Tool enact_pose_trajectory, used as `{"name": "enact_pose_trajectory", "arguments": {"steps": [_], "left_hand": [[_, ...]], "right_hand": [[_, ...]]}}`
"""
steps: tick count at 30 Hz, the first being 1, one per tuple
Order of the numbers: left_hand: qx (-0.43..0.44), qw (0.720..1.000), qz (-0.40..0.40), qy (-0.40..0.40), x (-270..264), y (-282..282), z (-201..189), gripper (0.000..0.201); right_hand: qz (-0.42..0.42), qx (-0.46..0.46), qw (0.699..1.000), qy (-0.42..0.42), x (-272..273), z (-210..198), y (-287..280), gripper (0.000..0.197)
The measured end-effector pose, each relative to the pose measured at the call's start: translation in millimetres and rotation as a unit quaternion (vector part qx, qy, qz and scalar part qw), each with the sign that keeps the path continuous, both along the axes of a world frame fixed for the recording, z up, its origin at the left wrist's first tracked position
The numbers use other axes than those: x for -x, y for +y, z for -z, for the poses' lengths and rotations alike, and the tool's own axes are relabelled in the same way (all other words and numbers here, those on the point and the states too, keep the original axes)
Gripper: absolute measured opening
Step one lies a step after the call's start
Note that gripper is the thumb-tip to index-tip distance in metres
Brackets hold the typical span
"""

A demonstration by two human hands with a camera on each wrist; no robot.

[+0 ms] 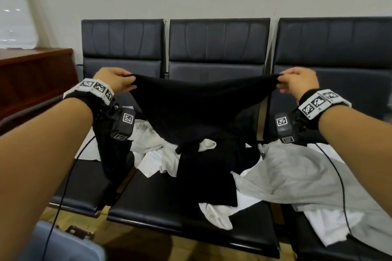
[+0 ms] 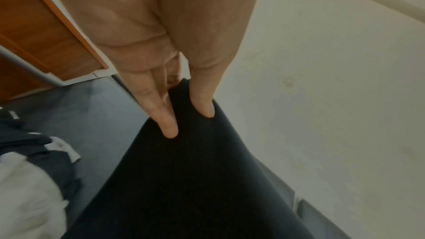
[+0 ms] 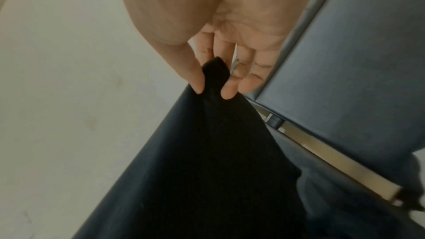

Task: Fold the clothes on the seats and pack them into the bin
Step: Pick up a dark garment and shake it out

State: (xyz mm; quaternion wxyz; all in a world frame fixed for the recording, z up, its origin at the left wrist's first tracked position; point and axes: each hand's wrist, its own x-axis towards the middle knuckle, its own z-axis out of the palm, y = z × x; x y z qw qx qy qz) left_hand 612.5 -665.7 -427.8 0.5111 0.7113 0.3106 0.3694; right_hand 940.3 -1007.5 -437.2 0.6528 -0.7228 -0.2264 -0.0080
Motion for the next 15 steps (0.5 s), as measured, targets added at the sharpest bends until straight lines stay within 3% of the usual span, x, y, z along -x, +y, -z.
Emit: {"name": "enact_pose_trajectory", "arguments": {"steps": [2, 5, 8, 12, 15], "left_hand": [[0.017, 0.999, 0.024, 0.026, 18.2, -19.9, 19.7, 0.039], [0.046, 0.993, 0.040, 0.103, 43.9, -46.9, 60.0, 0.014], [0.090, 0.973, 0.071, 0.200, 64.7, -56.8, 109.6, 0.025], [-0.005, 0.904, 0.090, 0.418, 82.8, -80.3, 152.6, 0.011], [-0.040, 0.846, 0.124, 0.517, 89.5, -91.0, 174.8, 0.011]], "right_hand": [[0.002, 0.049, 0.999, 0.011, 15.9, 24.9, -18.5, 0.025], [-0.016, 0.166, 0.986, 0.020, 36.7, 71.8, -46.4, 0.016], [-0.052, 0.294, 0.954, 0.026, 54.9, 117.3, -69.9, 0.009], [-0.129, 0.450, 0.883, 0.040, 73.6, 156.0, -87.8, 0.004], [-0.160, 0.513, 0.842, 0.041, 84.1, 170.1, -93.2, 0.004]]}}
